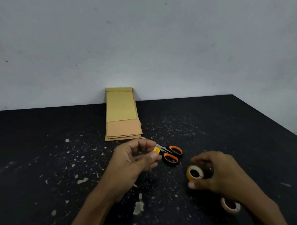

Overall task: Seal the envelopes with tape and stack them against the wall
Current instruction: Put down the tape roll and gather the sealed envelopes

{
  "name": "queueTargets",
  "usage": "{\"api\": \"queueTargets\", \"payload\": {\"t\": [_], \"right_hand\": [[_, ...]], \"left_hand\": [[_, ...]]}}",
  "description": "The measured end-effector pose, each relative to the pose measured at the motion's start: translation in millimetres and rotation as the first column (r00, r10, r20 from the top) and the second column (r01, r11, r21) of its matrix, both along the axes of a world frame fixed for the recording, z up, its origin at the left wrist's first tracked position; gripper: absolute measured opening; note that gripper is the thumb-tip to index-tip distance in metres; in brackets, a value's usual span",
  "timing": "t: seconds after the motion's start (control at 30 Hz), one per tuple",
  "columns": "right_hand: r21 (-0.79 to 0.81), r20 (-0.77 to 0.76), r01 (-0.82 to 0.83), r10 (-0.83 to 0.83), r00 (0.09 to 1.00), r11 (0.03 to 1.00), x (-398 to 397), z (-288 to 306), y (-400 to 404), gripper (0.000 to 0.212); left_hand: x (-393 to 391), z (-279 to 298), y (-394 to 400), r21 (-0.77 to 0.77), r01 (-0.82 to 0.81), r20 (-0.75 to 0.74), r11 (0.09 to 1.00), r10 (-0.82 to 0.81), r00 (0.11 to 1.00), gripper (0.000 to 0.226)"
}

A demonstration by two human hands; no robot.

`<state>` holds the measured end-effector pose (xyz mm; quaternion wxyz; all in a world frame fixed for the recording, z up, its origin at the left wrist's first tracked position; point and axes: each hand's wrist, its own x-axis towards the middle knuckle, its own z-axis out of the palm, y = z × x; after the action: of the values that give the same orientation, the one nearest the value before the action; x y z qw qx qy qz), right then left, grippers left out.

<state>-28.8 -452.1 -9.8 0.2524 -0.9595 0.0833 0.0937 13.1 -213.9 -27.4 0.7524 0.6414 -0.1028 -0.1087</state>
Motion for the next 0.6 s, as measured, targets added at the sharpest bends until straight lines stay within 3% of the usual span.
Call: {"api": "queueTargets", "payload": {"t": [0.13,0.33,0.43,0.5,0.57,0.6], "right_hand": [[0.031,0.045,0.028,-0.03,0.999,0.999,-4,-11,1,0.052],[0.095,0.169,0.056,-0.072,0.983,0.994,-6,-18,8,0.037],[0.27,0.193,0.113,-0.169,0.967,0.956,-7,-19,10,0.036],[0.587,0.145,0.127,-0.258,0.955,0.799,-7,-17,12,0.036],[0.884,0.01,0.114,-0.263,0.965,0.453,-7,-11,17,0.035],[0.949,-0.047,0.116,-0.231,0.972,0.294,-7,-8,20,0.037]], "left_hand": [[-5,0,-6,0.084,-0.019,0.073,0.996,0.013,0.997,0.027],[-10,-4,-14,0.072,-0.019,0.072,0.997,0.014,0.997,0.027],[-13,-4,-18,0.115,0.003,0.085,0.993,-0.013,0.996,0.033],[-15,-2,-21,0.158,0.012,0.111,0.987,-0.03,0.993,0.037],[-15,0,-23,0.179,0.007,0.178,0.984,-0.039,0.983,0.039],[-16,1,-25,0.179,0.004,0.22,0.984,-0.044,0.974,0.038]]}}
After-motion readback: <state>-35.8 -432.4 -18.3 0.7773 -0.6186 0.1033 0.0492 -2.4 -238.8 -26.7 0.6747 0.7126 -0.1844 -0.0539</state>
